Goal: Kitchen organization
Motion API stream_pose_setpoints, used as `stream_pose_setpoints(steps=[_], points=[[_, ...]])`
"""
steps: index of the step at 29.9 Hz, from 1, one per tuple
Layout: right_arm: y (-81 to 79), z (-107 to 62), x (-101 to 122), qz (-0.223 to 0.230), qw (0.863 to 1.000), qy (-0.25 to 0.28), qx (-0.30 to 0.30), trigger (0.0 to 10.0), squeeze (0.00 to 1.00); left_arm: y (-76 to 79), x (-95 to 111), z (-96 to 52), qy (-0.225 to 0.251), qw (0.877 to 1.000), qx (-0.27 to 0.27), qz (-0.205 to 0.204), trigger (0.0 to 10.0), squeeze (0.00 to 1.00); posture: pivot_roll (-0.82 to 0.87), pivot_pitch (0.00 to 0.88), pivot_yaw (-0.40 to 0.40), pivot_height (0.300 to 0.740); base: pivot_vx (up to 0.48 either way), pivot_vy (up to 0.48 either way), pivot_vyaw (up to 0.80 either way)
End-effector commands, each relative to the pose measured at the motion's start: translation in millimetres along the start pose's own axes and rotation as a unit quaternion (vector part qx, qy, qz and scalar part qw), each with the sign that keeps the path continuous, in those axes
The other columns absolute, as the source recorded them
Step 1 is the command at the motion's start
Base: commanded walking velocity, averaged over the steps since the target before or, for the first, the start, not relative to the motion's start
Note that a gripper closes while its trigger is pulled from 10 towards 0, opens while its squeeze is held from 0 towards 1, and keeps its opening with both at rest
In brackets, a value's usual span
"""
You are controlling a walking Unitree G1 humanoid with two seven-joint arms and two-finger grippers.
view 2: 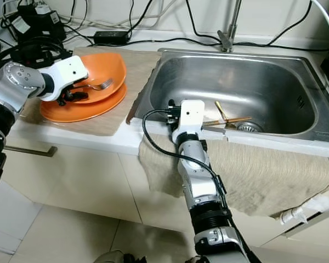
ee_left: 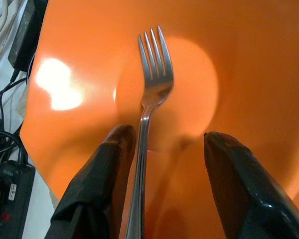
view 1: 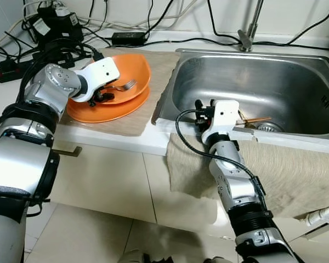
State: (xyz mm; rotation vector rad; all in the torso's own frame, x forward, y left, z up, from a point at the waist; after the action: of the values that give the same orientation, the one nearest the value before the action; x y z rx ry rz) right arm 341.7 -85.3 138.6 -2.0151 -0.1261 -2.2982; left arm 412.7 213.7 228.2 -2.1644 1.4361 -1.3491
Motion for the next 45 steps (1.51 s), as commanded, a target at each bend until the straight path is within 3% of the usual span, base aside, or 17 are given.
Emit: stream_pose_setpoints(steps=[1,8,20,31,32,33,45], points=[[-2.1,-2.1,-8,-0.005,1.000,-0.019,0.003,10.0,0.00,-1.1,-2,-1.1,-0.011,1.000,-0.003,0.007,10.0,0.00,0.04,0.003,0.102,0.740,0.000,0.000,0.00],[-3.0,-1.9,-9,-0.005,1.000,-0.021,0.006,10.0,0.00,-2.8,-4,-1.3,-0.020,1.000,0.010,0.003,10.0,0.00,0.04,0.006,0.100,0.740,0.000,0.000,0.00],[-3.3,-2.3,-9,-0.004,1.000,-0.022,0.006,10.0,0.00,1.7,-15,2.2,-0.039,0.997,0.017,-0.062,10.0,0.00,0.03,0.012,0.102,0.740,0.000,0.000,0.00],[-3.6,-2.8,-9,-0.003,1.000,-0.022,0.007,10.0,0.00,8.3,-15,8.4,-0.033,0.997,0.022,-0.072,10.0,0.00,0.03,0.017,0.099,0.740,0.000,0.000,0.00],[-3.7,-2.7,-9,-0.002,1.000,-0.022,0.007,10.0,0.00,8.8,-15,9.0,-0.032,0.996,0.025,-0.076,3.3,0.00,0.03,0.017,0.099,0.740,0.000,0.000,0.00],[-3.7,-2.5,-8,-0.002,1.000,-0.022,0.007,10.0,0.00,9.2,-15,9.3,-0.033,0.996,0.025,-0.077,0.0,0.00,0.03,0.017,0.099,0.740,0.000,0.000,0.00],[-4.1,-2.3,-9,-0.001,1.000,-0.023,0.008,10.0,0.00,11.8,-21,10.4,-0.038,0.995,0.028,-0.088,0.0,0.00,0.03,0.020,0.096,0.740,0.000,0.000,0.00]])
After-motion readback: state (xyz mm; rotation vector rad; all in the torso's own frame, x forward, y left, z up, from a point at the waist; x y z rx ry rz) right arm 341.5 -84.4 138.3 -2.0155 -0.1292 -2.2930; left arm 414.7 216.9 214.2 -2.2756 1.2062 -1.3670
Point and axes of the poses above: a point about 5 cm out from each wrist's last joint towards the gripper, its own z axis pointing out of the wrist towards the gripper, its own x axis along the axis of the wrist's last joint, y = z × x, the point moved 1 cm from there along z, pointing out of the wrist towards the gripper, and after that the axes turned 3 degrees about -z, right-handed, at the moved point
